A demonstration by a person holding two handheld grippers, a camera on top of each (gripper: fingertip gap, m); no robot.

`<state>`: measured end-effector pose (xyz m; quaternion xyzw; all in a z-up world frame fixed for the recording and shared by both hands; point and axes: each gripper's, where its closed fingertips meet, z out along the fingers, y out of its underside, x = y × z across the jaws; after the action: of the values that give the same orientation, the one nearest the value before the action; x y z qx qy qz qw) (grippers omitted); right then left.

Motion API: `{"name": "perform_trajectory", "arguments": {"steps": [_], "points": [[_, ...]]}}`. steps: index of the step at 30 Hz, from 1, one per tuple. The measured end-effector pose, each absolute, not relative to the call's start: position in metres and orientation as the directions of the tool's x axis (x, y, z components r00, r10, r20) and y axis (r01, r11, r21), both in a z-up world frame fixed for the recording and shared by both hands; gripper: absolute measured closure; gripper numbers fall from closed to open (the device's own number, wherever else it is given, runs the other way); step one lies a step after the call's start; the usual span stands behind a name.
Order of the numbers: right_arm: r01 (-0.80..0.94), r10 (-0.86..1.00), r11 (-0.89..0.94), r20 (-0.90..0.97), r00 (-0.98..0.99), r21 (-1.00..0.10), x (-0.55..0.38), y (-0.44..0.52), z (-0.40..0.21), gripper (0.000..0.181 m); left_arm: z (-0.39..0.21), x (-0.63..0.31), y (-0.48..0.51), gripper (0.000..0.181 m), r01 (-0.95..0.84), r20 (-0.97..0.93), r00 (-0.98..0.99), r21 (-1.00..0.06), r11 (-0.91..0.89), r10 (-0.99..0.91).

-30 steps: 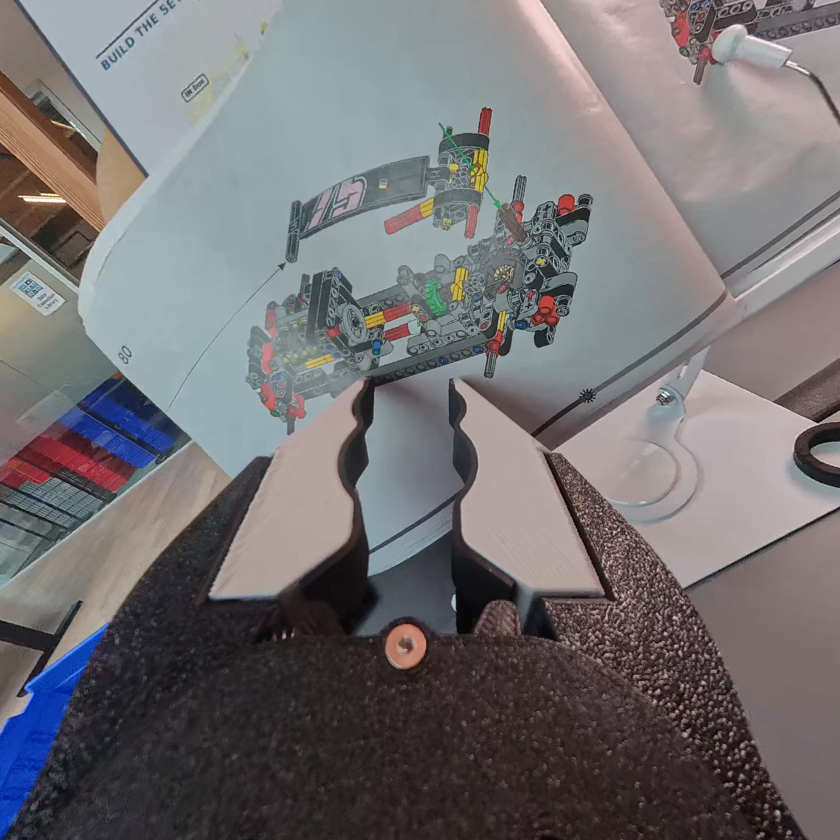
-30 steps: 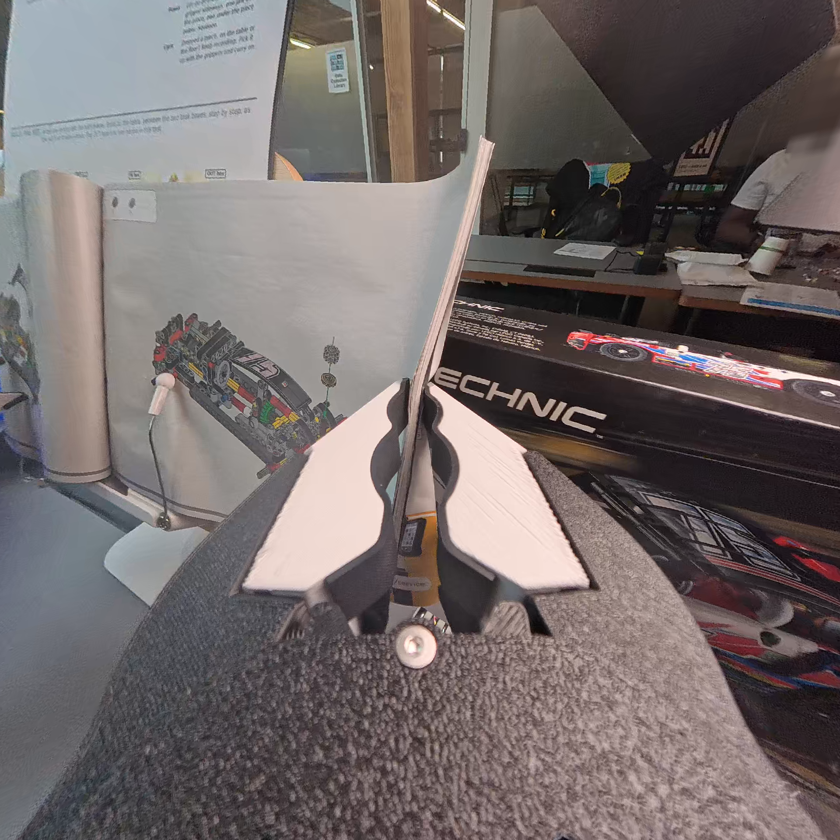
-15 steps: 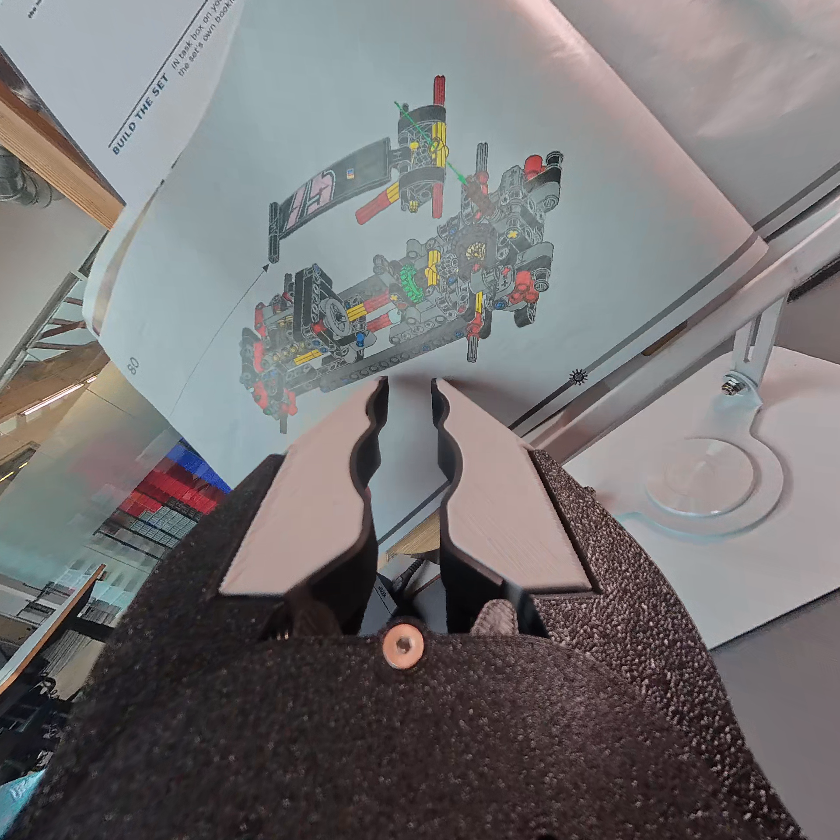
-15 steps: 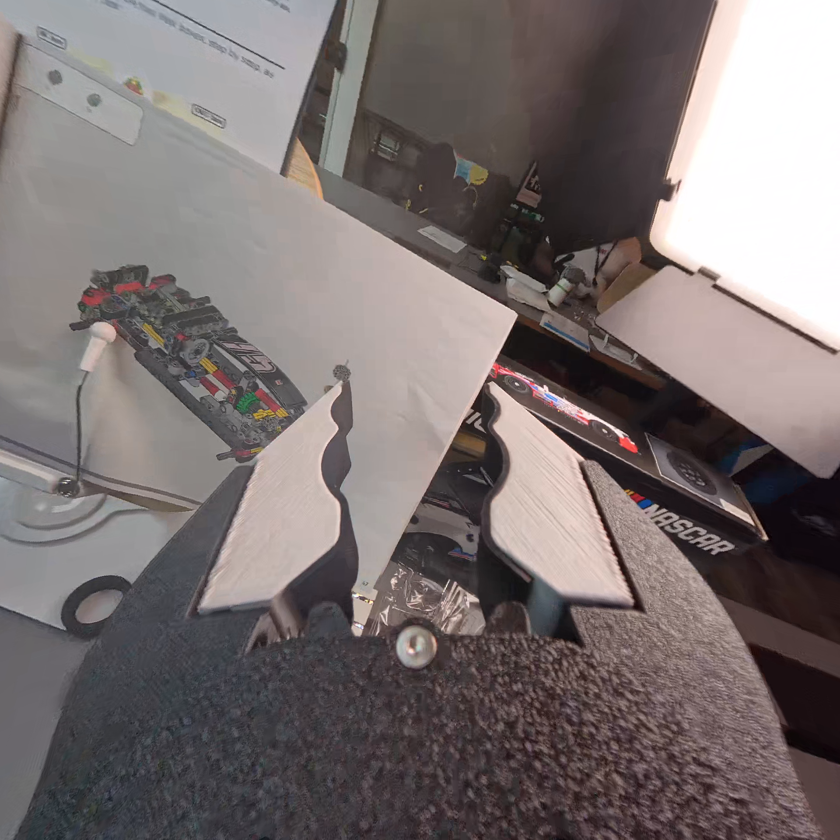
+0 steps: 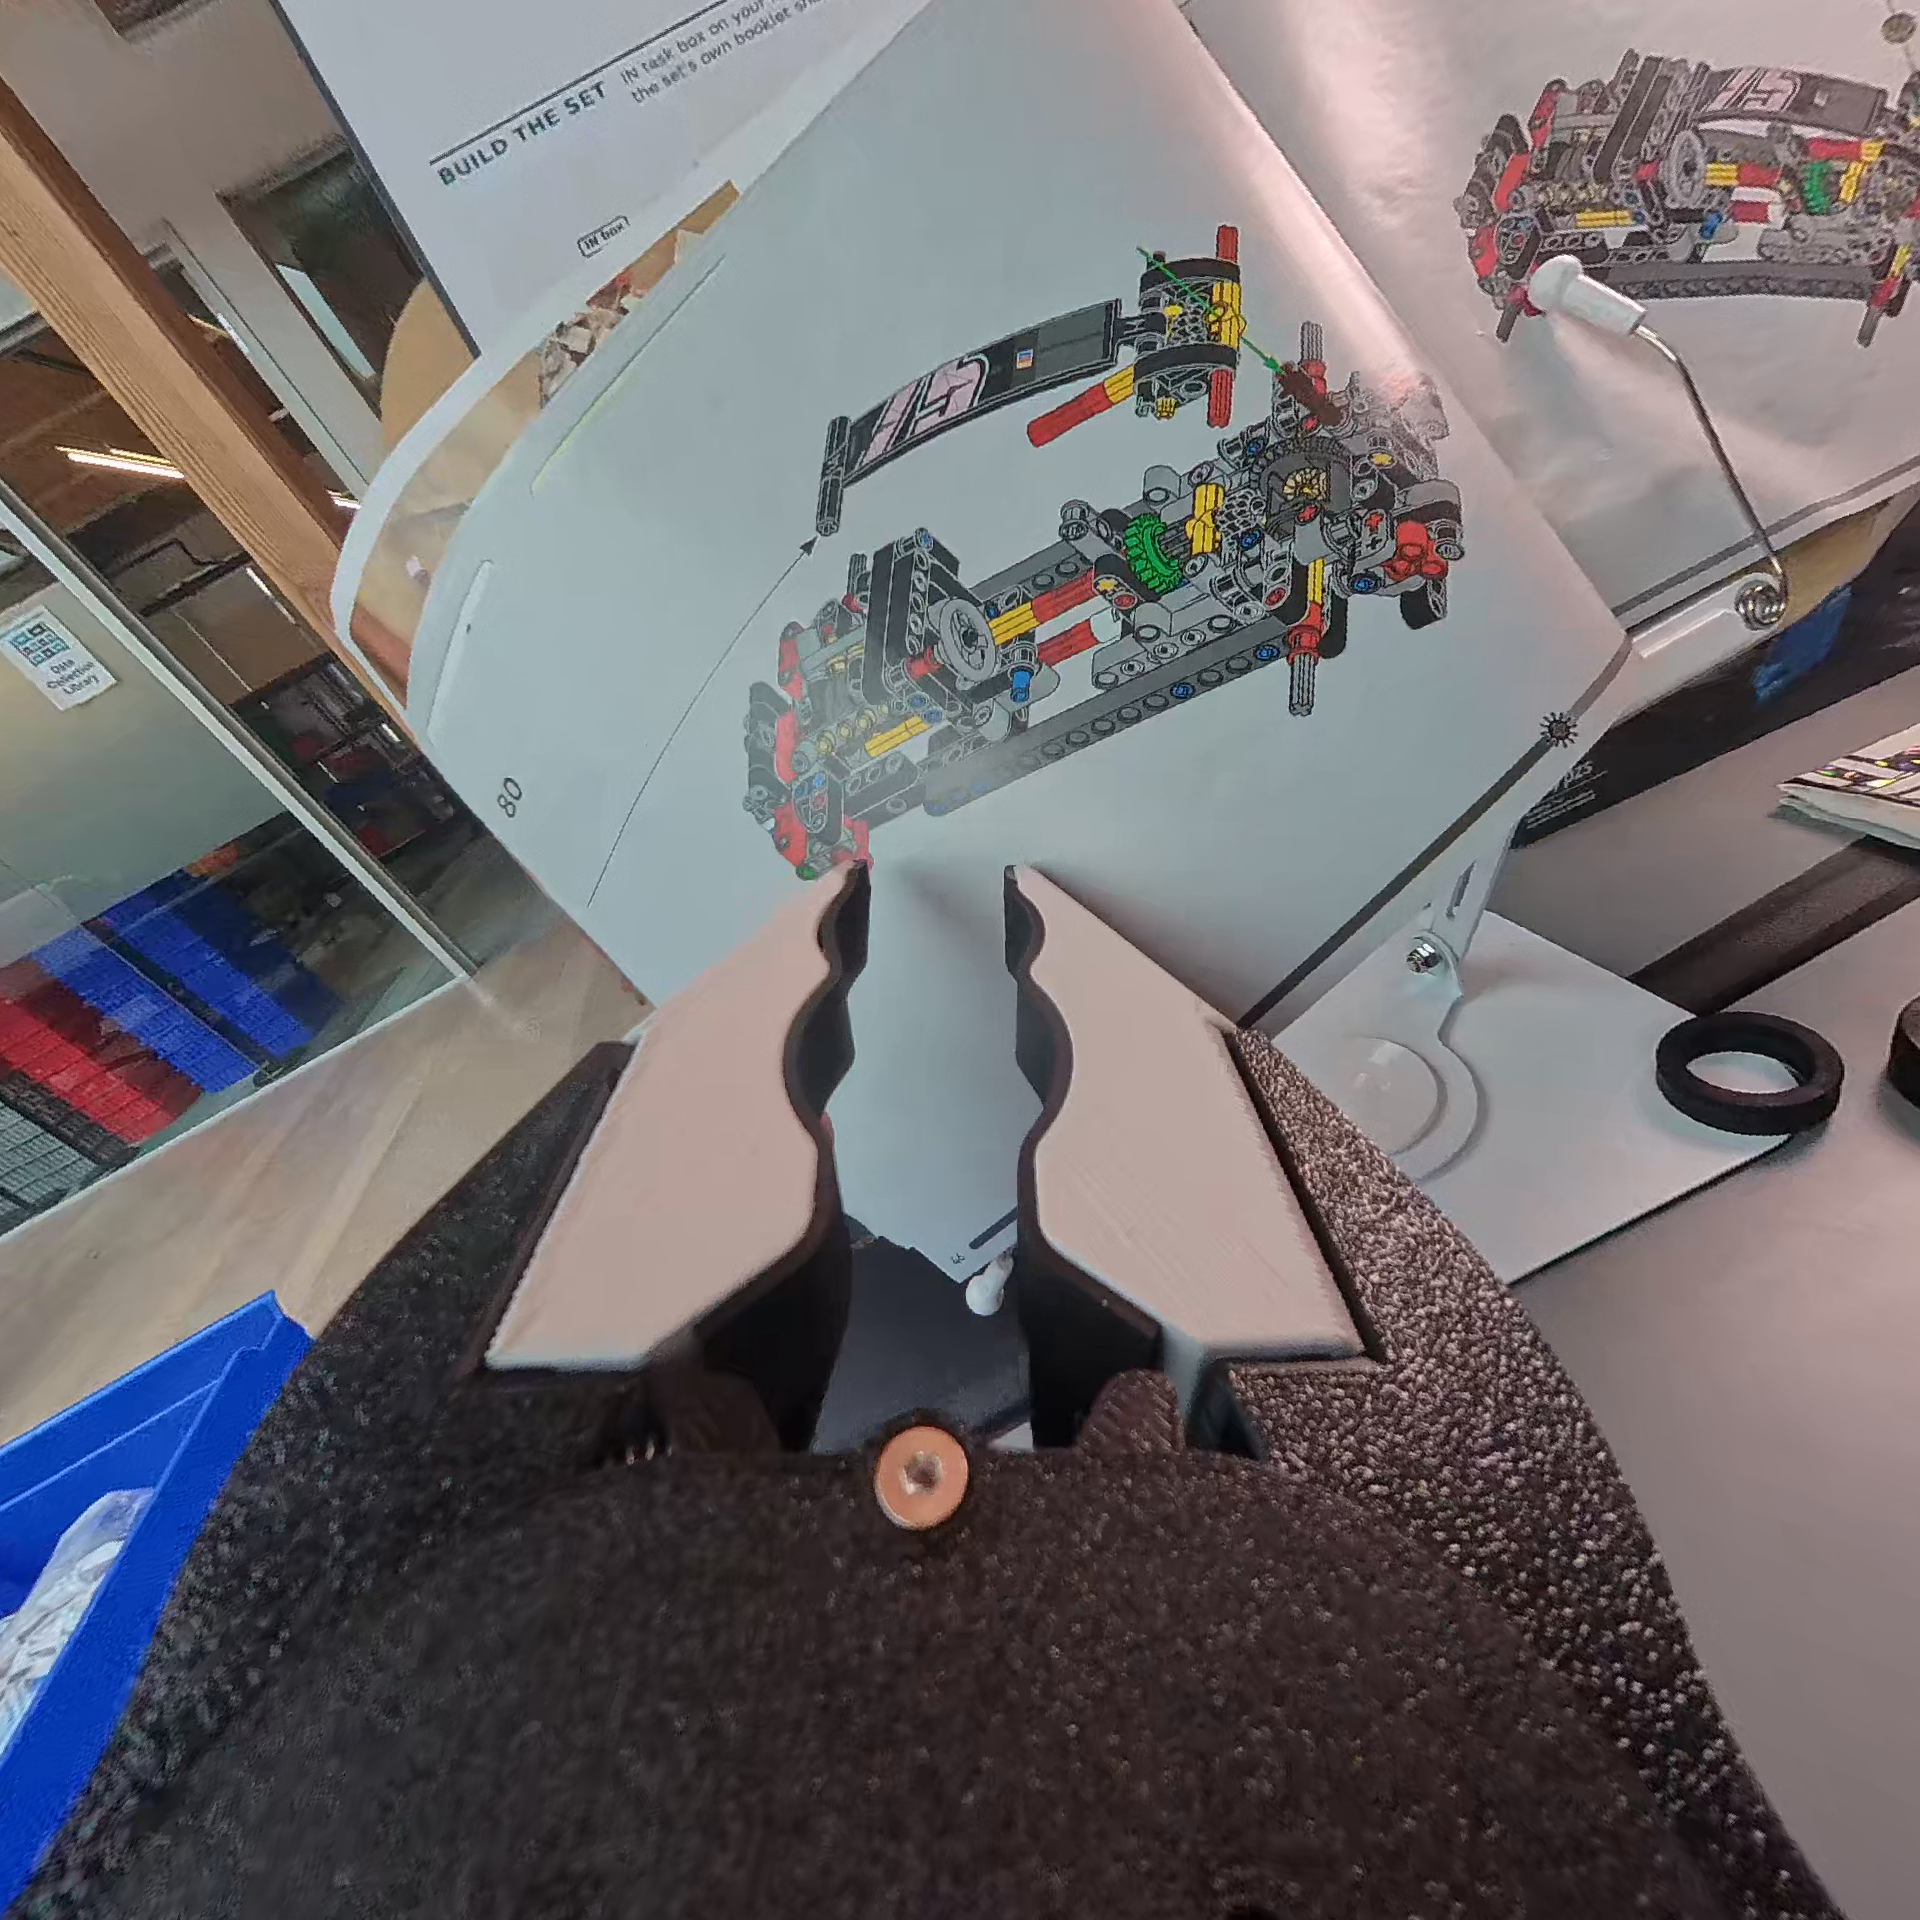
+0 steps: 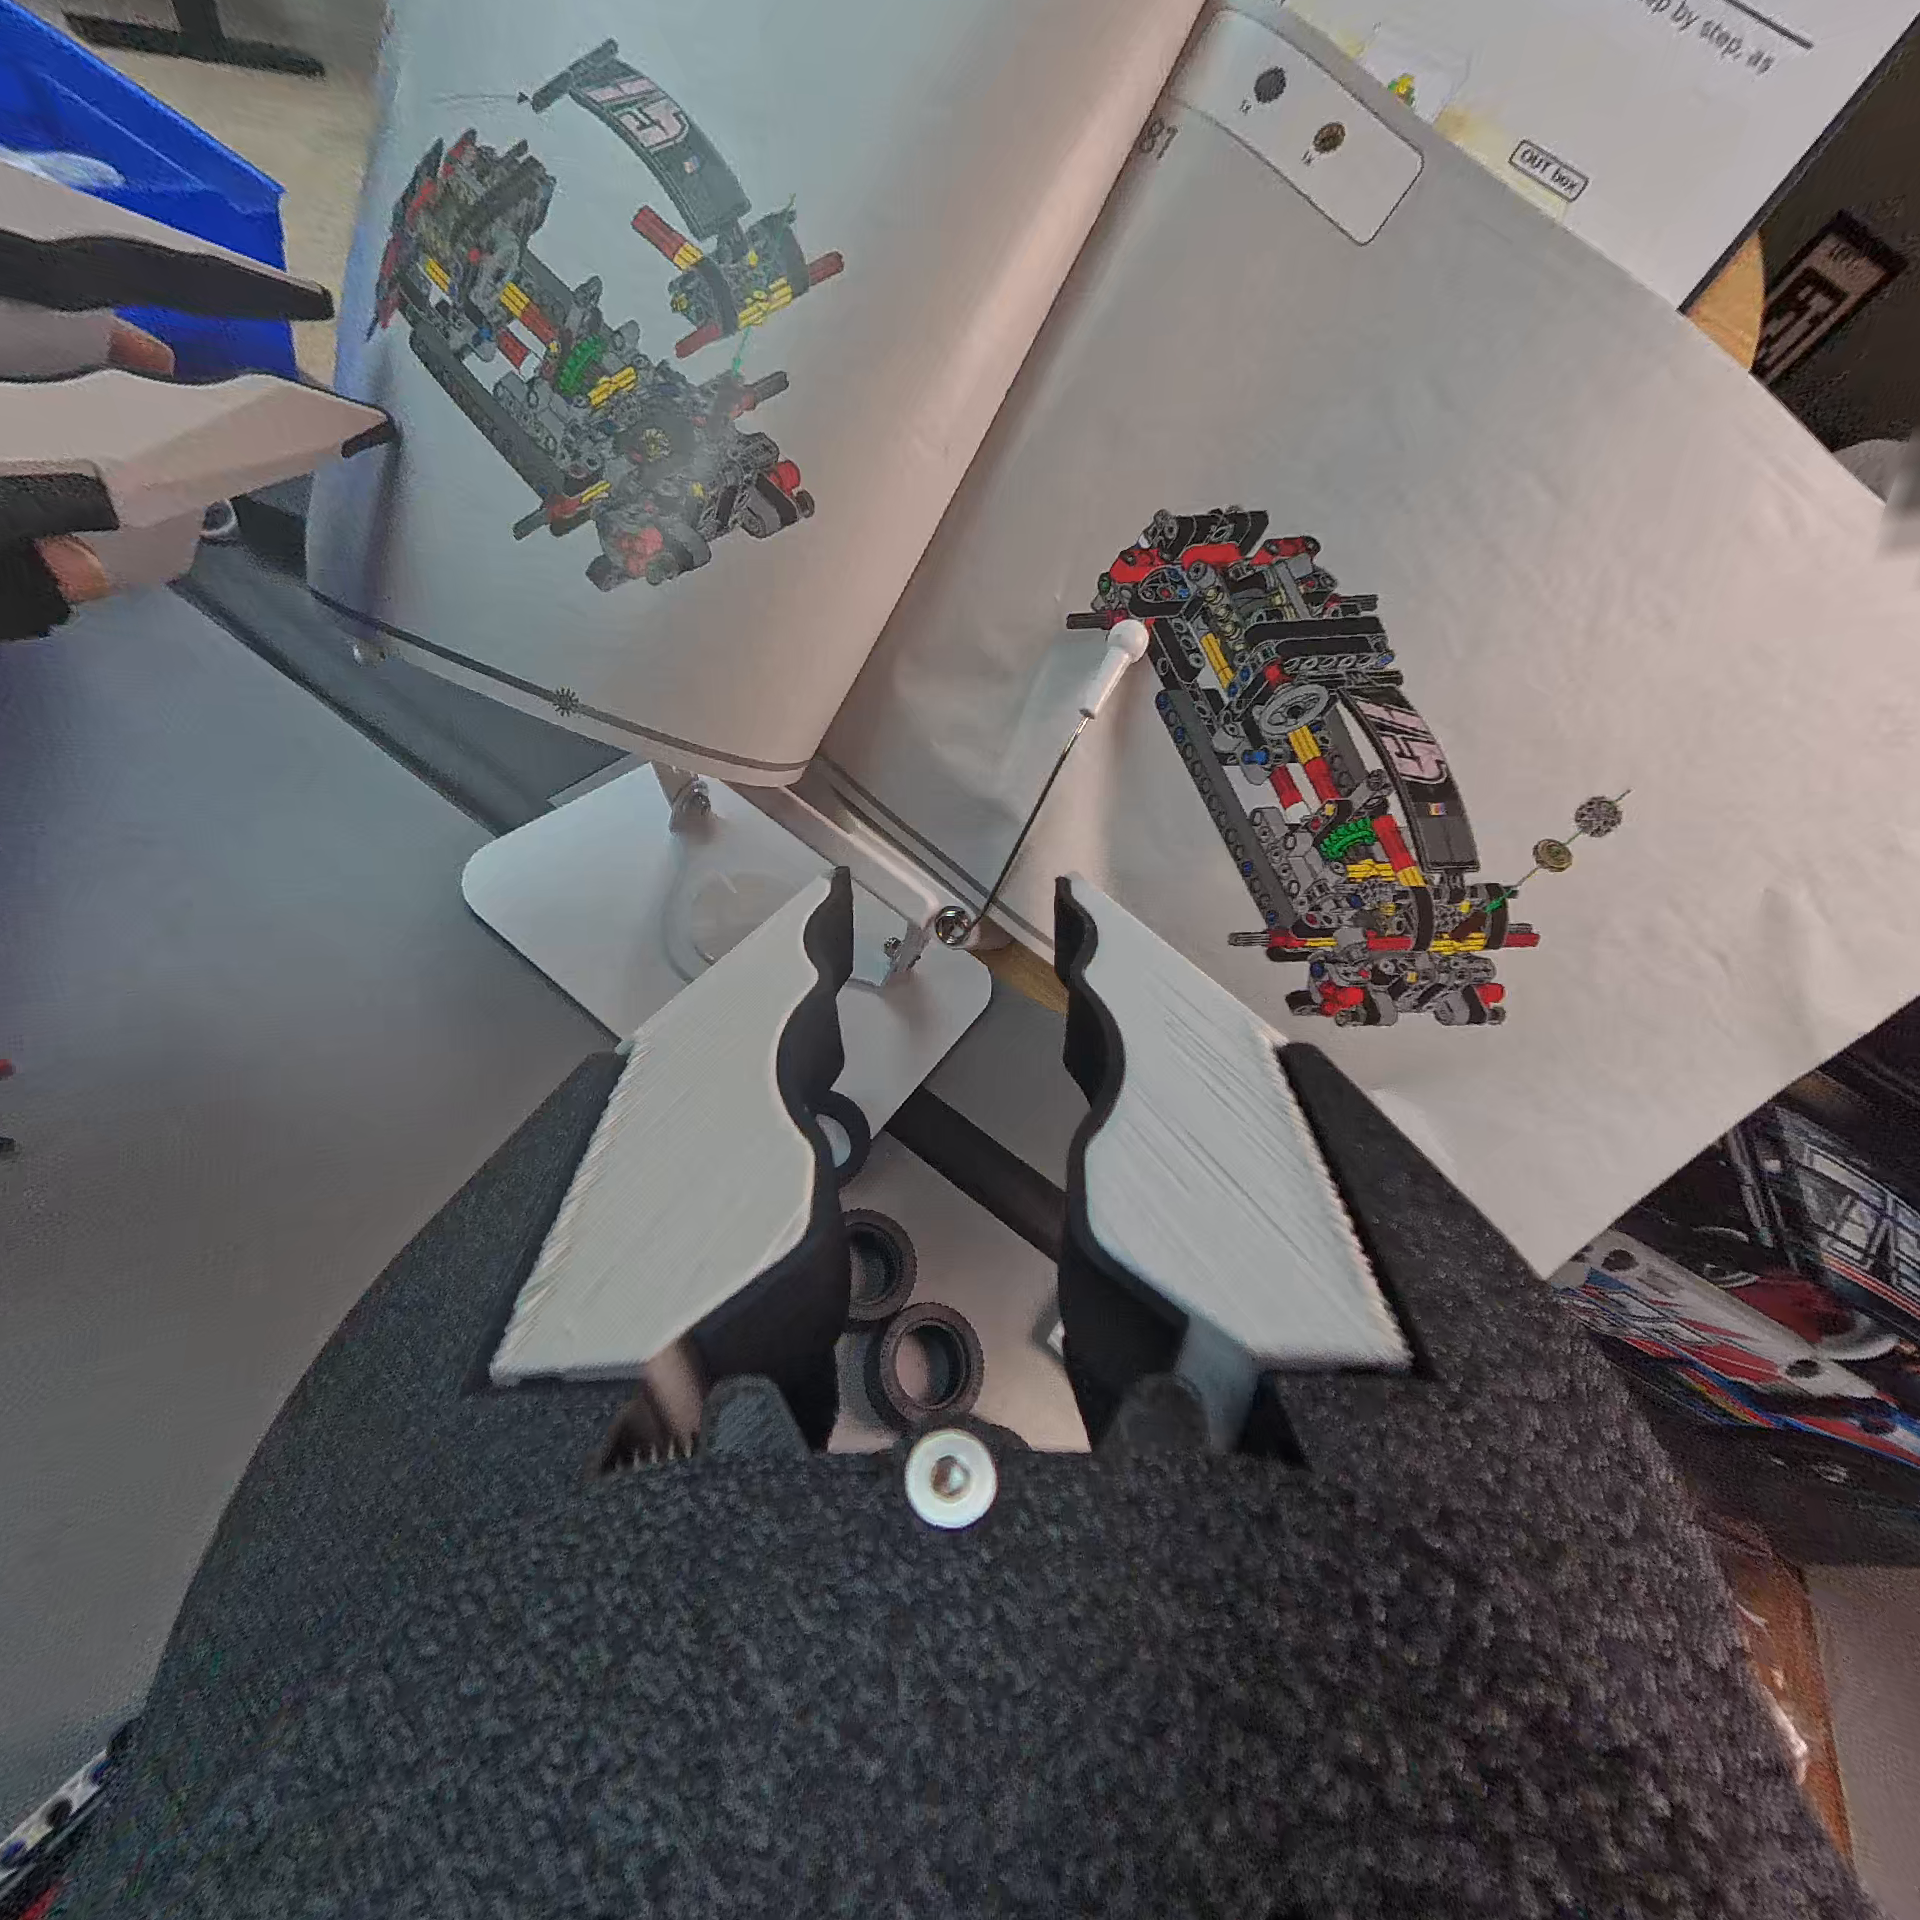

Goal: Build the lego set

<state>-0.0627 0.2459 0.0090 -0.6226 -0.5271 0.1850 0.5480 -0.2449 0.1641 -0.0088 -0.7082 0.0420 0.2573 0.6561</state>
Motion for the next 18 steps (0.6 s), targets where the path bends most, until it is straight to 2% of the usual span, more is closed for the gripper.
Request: {"name": "perform_trajectory", "arguments": {"steps": [5,10,13,15,18], "points": [[0.363,0.891,0.154,0.288,0.352,-0.919,-0.090,0.231,-0.023,0.146,-0.015,-0.239,0.154,0.157,-0.298,-0.313,0.910,-0.950,-0.096,0.273],[0.222,0.904,0.225,0.288,0.315,-0.949,-0.137,0.217,-0.011,0.168,-0.009,-0.216,0.146,0.163,-0.234,-0.231,0.946,-0.972,-0.016,0.228],[0.328,0.890,0.214,0.322,0.323,-0.920,-0.165,0.226,-0.018,0.178,-0.016,-0.215,0.145,0.168,-0.202,-0.206,0.952,-0.979,-0.039,0.226],[0.384,0.857,0.257,0.393,0.333,-0.887,-0.180,0.232,-0.021,0.181,-0.026,-0.218,0.143,0.168,-0.057,-0.064,0.974,-0.998,-0.042,0.215],[0.463,0.820,0.284,0.463,0.337,-0.839,-0.193,0.240,-0.026,0.181,-0.047,-0.207,0.141,0.160,0.330,0.325,0.937,-0.944,-0.014,0.131]]}}
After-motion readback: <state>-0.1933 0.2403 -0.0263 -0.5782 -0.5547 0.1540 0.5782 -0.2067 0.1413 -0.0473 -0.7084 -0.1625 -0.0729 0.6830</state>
